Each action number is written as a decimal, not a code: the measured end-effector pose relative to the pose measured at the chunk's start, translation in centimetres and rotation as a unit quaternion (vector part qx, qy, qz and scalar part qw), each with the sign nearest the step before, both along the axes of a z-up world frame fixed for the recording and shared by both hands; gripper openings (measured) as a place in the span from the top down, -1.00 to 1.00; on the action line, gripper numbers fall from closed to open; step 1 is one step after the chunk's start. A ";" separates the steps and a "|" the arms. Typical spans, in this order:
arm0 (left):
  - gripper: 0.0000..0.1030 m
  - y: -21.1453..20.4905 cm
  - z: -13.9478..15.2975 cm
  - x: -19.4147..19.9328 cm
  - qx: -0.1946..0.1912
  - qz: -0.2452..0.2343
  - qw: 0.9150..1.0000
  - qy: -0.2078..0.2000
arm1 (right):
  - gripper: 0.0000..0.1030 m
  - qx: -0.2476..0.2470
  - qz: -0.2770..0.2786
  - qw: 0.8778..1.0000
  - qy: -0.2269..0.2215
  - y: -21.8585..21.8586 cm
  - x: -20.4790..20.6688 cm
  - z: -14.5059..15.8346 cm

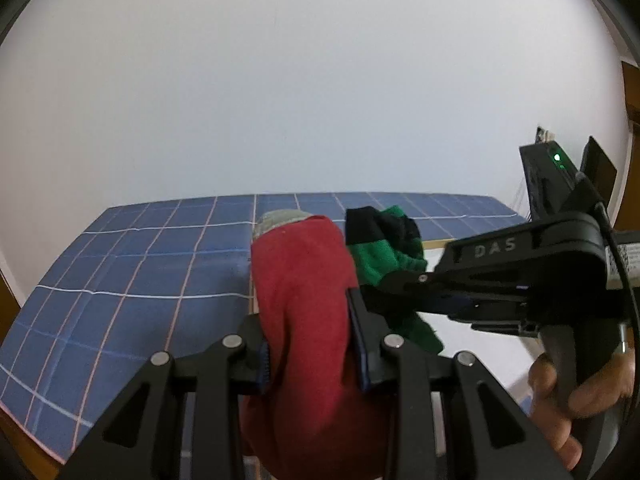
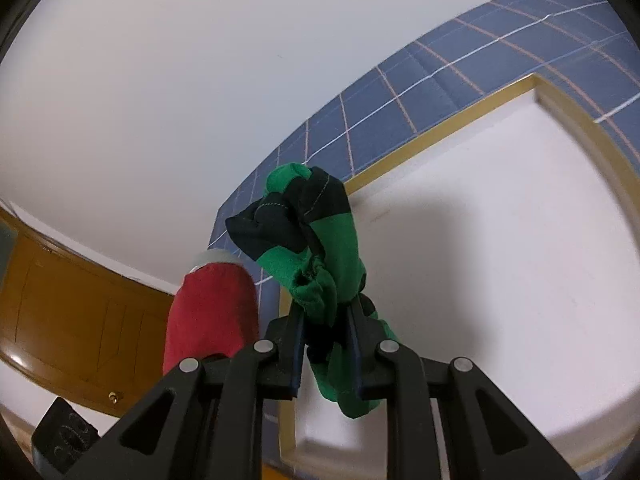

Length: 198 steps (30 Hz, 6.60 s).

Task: Take underwear out of drawer
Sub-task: 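Lift both held underwear up and carry them over the tray, then lower both underwear into the tray and open both tools, then move both tools back down into the open drawer, then grasp the pink underwear with right tool while left grasps red underwear, then lift both held underwear up and carry them over the tray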

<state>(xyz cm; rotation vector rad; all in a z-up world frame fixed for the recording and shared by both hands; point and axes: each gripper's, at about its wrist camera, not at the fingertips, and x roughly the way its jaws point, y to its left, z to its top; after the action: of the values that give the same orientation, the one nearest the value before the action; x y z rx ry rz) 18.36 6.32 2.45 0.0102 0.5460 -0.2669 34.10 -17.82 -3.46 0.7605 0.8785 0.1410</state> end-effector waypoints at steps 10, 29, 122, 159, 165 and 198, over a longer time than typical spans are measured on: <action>0.41 -0.2 -2.1 5.9 -0.010 0.010 0.998 0.059 | 0.61 -0.023 -0.010 0.999 0.021 0.7 5.5 -2.5; -0.71 -0.6 -2.8 8.6 0.036 0.077 0.991 0.100 | 0.10 -0.026 0.003 1.000 -0.010 0.8 5.2 -2.2; -0.36 -5.4 -19.8 -15.7 0.146 -0.138 0.921 0.333 | 0.15 -0.237 0.213 0.937 0.142 4.3 -25.7 -16.4; 0.28 -3.2 -10.4 -19.5 -0.002 -0.140 0.970 0.200 | 0.68 -0.130 0.095 0.985 -0.067 0.1 -30.8 -5.1; 0.28 -3.1 -8.7 -20.3 -0.005 -0.134 0.974 0.180 | 0.70 -0.117 0.082 0.986 -0.086 -0.9 -31.1 -3.4; 0.28 -7.0 -0.4 -1.2 -0.037 -0.069 0.990 0.115 | 0.91 -0.263 0.051 0.951 -0.155 -2.4 -6.6 6.5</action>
<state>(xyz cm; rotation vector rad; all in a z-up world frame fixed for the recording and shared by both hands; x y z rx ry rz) 17.20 -0.64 2.04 -0.0555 0.7659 -0.4265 27.49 -20.23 3.06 0.1850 0.6124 0.1064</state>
